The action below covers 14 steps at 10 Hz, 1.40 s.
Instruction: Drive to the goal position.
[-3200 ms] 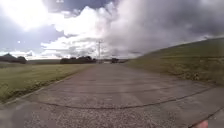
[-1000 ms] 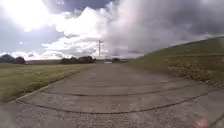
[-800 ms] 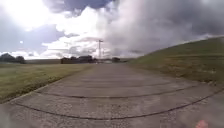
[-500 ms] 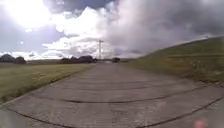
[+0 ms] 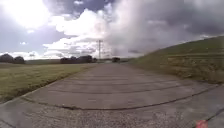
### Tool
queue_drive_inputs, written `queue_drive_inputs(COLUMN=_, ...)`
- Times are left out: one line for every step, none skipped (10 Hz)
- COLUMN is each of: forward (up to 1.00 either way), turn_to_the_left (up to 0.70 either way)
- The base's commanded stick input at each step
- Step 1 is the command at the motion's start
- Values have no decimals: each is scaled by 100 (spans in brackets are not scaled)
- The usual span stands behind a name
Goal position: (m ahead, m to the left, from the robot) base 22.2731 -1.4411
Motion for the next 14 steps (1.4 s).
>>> queue_drive_inputs(forward=0, turn_to_the_left=0)
queue_drive_inputs(forward=0, turn_to_the_left=0)
queue_drive_inputs(forward=70, turn_to_the_left=0)
queue_drive_inputs(forward=70, turn_to_the_left=0)
queue_drive_inputs(forward=70, turn_to_the_left=0)
queue_drive_inputs(forward=70, turn_to_the_left=0)
queue_drive_inputs(forward=70, turn_to_the_left=0)
queue_drive_inputs(forward=70, turn_to_the_left=0)
queue_drive_inputs(forward=70, turn_to_the_left=0)
queue_drive_inputs(forward=70, turn_to_the_left=0)
queue_drive_inputs(forward=70, turn_to_the_left=0)
queue_drive_inputs(forward=70, turn_to_the_left=0)
queue_drive_inputs(forward=70, turn_to_the_left=0)
queue_drive_inputs(forward=70, turn_to_the_left=0)
